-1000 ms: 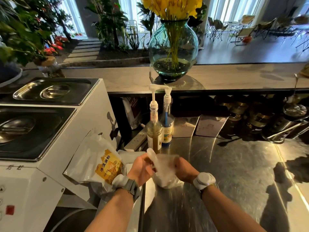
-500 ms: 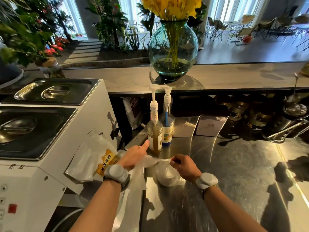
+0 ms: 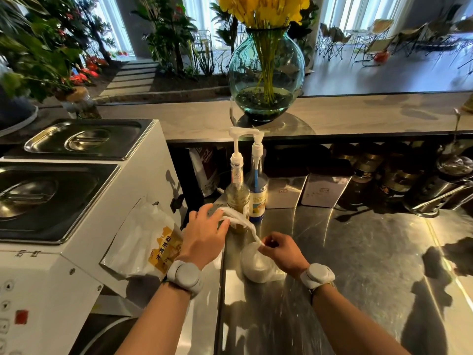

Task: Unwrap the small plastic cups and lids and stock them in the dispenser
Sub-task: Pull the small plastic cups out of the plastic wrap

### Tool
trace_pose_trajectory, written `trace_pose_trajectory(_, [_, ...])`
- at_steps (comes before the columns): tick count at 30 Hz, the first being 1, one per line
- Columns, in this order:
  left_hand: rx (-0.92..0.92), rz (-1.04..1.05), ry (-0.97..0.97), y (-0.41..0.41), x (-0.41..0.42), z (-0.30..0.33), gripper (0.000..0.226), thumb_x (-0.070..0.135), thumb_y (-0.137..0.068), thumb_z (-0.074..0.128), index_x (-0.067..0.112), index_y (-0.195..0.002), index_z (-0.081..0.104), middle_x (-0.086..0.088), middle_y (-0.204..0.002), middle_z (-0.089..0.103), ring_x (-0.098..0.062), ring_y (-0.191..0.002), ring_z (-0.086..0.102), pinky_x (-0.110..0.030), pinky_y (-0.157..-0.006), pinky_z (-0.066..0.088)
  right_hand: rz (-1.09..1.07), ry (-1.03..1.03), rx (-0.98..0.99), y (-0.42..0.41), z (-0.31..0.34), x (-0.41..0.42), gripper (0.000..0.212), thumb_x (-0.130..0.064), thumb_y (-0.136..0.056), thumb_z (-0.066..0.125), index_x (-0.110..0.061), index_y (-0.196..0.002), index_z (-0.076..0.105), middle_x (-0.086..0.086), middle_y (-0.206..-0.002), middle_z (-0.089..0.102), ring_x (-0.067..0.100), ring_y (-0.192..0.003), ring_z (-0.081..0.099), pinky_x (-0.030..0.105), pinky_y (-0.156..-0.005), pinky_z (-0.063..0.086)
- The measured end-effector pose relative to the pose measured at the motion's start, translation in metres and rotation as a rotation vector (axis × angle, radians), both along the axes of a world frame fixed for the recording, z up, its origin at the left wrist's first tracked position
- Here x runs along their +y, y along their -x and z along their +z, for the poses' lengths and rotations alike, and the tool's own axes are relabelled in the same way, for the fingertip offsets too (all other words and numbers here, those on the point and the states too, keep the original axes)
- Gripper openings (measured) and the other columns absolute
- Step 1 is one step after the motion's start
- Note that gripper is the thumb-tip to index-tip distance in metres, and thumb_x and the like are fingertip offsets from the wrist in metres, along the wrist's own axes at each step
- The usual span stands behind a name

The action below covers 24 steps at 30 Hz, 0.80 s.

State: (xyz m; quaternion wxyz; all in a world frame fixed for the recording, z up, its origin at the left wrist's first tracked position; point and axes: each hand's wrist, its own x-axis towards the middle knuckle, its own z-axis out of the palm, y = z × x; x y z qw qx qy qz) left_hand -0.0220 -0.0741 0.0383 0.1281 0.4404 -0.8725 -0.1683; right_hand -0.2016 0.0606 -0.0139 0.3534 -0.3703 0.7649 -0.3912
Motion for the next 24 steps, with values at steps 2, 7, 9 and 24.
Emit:
trace_pose_trajectory(2, [0.241,-0.045,0.136,0.0,0.004,-0.009,0.031,0.03,-0.096,0.064,0.019,-0.124,0.069,-0.009,-0.132,0.056,-0.027,-0.112,0.055,-0.041,-0.092,0.053,0.004,0.003,-0.02,-0.001,0.003,-0.001,0.014,-0.022,-0.085,0.076,-0.01,-0.09,0.069,0.003,-0.081,0.067,0.014,-0.075,0.06,0.026,-0.071,0.049])
trace_pose_trajectory(7, [0.461,0.044,-0.148,0.005,0.02,-0.006,0.018,0.036,-0.091,0.072,0.018,-0.086,0.072,0.0,-0.084,0.067,-0.016,-0.075,0.064,-0.03,-0.069,0.056,0.024,0.017,-0.044,-0.002,0.005,0.0,0.017,-0.023,-0.084,0.079,-0.015,-0.081,0.064,-0.002,-0.073,0.063,0.01,-0.068,0.056,0.024,-0.068,0.048])
trace_pose_trajectory(9, [0.402,0.081,-0.507,0.011,0.026,-0.01,0.038,0.054,-0.089,0.068,0.018,-0.077,0.072,-0.001,-0.072,0.069,-0.021,-0.072,0.066,-0.036,-0.069,0.055,0.021,0.031,-0.032,-0.002,0.003,-0.001,0.02,-0.023,-0.082,0.081,-0.017,-0.078,0.062,-0.004,-0.07,0.06,0.009,-0.065,0.053,0.025,-0.066,0.047])
trace_pose_trajectory(24, [0.599,0.148,-1.011,0.026,0.032,-0.044,0.019,0.029,-0.097,0.064,0.014,-0.1,0.077,-0.006,-0.088,0.068,-0.016,-0.078,0.054,-0.026,-0.064,0.045,0.067,0.052,-0.149,-0.003,0.002,-0.003,0.014,-0.024,-0.085,0.078,-0.01,-0.088,0.076,-0.005,-0.074,0.07,0.002,-0.067,0.062,0.016,-0.067,0.049])
